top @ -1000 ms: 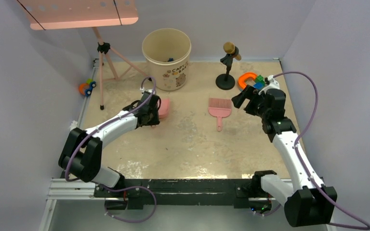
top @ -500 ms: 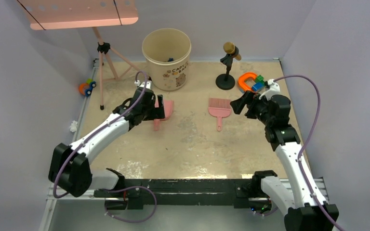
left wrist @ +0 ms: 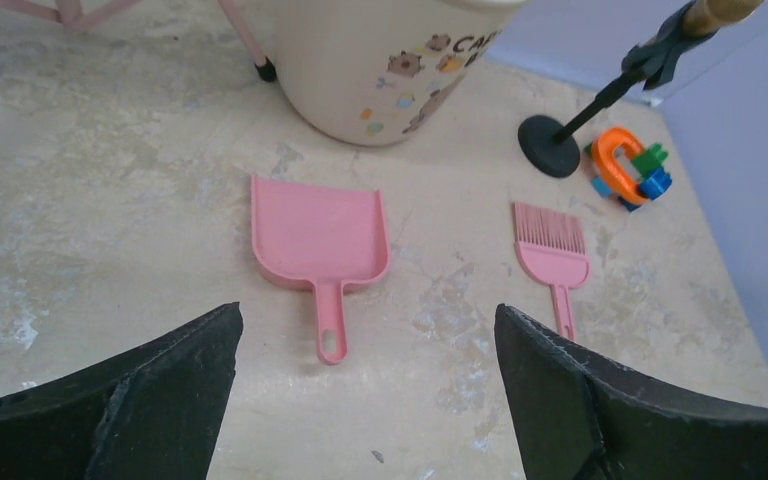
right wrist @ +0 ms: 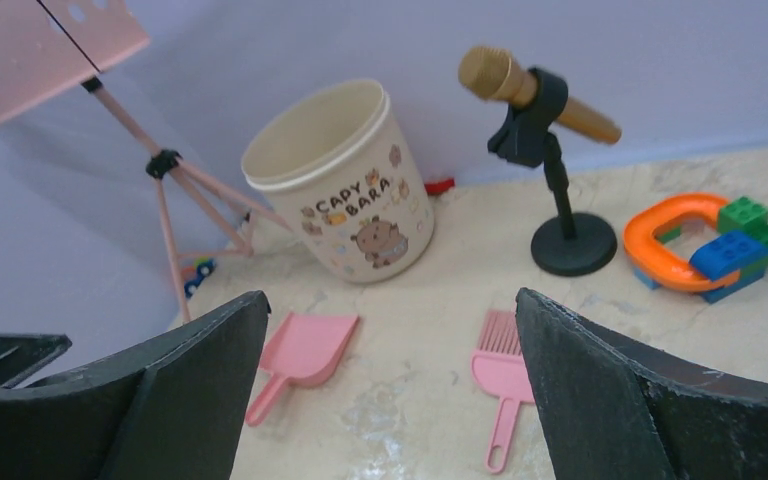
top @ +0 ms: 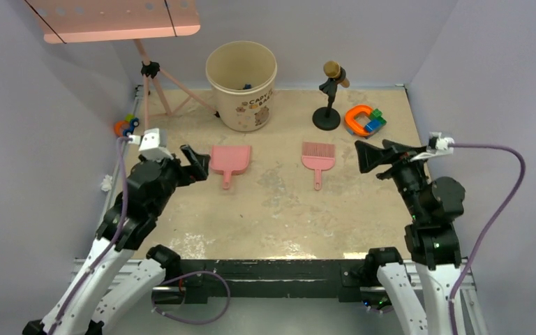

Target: Sweep away the paper scraps from the table

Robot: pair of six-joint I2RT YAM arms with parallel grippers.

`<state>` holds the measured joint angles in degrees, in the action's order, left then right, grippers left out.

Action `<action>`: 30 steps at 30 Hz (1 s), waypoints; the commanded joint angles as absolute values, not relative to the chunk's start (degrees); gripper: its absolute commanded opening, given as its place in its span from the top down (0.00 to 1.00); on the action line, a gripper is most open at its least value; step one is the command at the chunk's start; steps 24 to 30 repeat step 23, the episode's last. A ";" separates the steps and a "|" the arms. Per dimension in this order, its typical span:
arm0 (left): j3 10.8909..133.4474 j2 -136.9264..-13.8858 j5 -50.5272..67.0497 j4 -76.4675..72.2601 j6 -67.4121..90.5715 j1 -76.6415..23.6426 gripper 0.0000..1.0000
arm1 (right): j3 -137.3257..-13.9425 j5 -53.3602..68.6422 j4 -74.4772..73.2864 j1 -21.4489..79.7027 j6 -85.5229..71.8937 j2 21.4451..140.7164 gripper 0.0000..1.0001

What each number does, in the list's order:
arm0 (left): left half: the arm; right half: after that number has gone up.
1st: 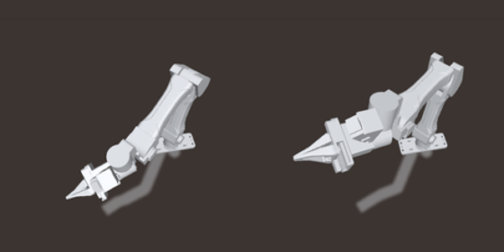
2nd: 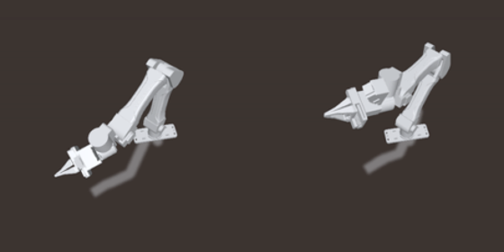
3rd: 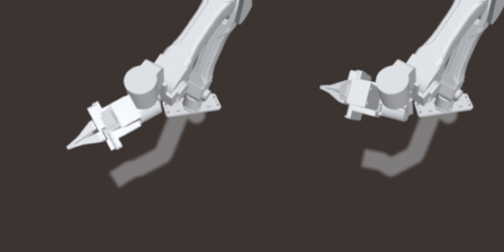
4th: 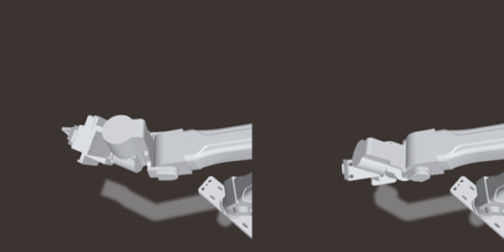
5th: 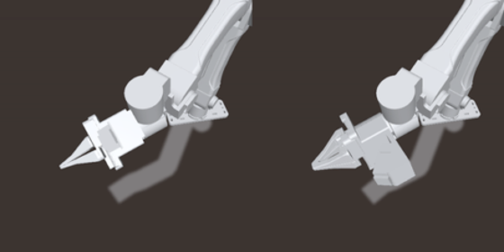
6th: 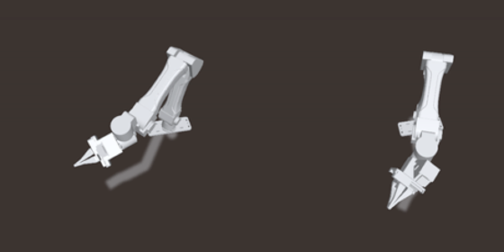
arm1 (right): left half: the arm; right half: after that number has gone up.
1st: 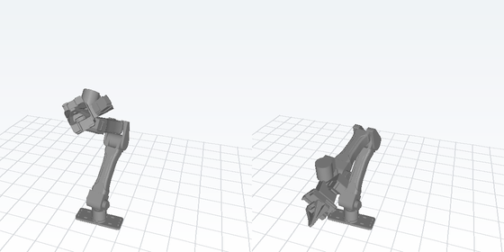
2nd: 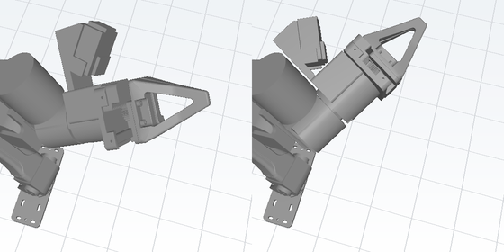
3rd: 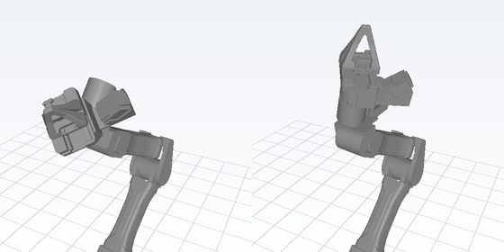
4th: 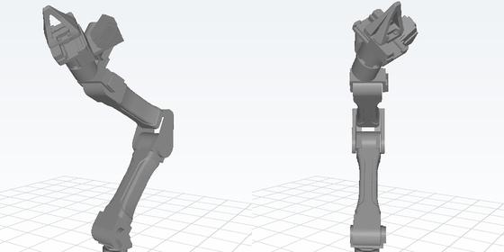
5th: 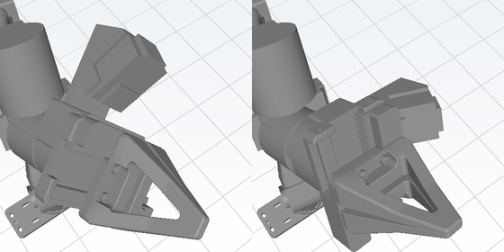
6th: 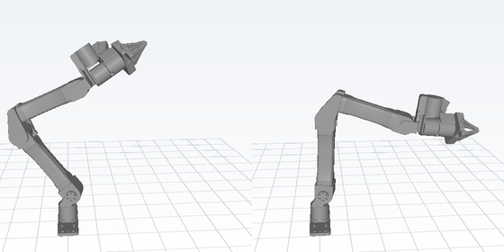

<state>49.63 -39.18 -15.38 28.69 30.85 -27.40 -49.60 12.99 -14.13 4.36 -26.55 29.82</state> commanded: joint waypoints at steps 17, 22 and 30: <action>41.05 -26.23 -21.64 31.54 35.24 -27.25 0.01 | -44.74 3.78 -16.52 4.38 -26.28 15.78 0.02; 41.42 -27.14 -21.98 32.00 35.51 -27.24 0.01 | -44.73 3.87 -16.45 4.31 -26.52 16.03 0.02; 41.55 -27.30 -22.00 32.00 35.62 -27.25 0.01 | -44.73 3.87 -16.39 4.33 -26.54 16.14 0.02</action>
